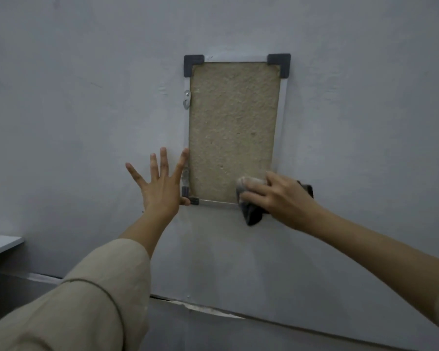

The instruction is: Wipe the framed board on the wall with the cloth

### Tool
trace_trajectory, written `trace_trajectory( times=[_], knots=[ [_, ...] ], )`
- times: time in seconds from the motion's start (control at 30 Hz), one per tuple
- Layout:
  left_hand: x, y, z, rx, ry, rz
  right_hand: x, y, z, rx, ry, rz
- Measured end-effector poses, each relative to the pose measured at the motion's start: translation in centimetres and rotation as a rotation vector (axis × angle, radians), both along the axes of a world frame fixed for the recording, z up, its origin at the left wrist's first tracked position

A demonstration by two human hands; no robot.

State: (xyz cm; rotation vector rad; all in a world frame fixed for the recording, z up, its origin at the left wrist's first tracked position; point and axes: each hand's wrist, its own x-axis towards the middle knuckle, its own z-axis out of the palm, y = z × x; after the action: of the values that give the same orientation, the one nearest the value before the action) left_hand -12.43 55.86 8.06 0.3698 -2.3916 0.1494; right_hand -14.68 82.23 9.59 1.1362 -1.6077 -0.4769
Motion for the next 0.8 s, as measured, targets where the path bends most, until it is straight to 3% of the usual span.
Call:
trace_trajectory(
  times=[0.13, 0.27, 0.33, 0.4, 0.5, 0.7, 0.8],
  knots=[
    [0.2, 0.0, 0.0, 0.005, -0.005, -0.006, -0.2, 0.3, 1.3, 0.106, 0.064, 0.014],
    [0.0, -0.2, 0.0, 0.000, -0.002, -0.005, -0.6, 0.3, 8.1, -0.268, 0.163, 0.002],
    [0.0, -0.2, -0.1, -0.004, -0.004, -0.007, -0.4, 0.6, 10.2, -0.484, 0.130, -0.021],
    [0.0, -0.2, -0.1, -0.005, -0.001, -0.009, -0.1, 0.3, 9.9, -0.570, 0.093, -0.028],
    [-0.1, -0.2, -0.1, -0.002, 0.002, -0.012, 0.2, -0.8, 5.9, -0.439, 0.078, 0.020],
    [0.0, -0.2, -0.2, 0.012, -0.002, -0.005, 0.3, -3.0, -2.0, 0.120, -0.049, 0.005],
    [-0.1, -0.2, -0.3, 0.017, 0.005, -0.012, 0.2, -4.2, 1.7, 0.077, -0.034, -0.001]
  ],
)
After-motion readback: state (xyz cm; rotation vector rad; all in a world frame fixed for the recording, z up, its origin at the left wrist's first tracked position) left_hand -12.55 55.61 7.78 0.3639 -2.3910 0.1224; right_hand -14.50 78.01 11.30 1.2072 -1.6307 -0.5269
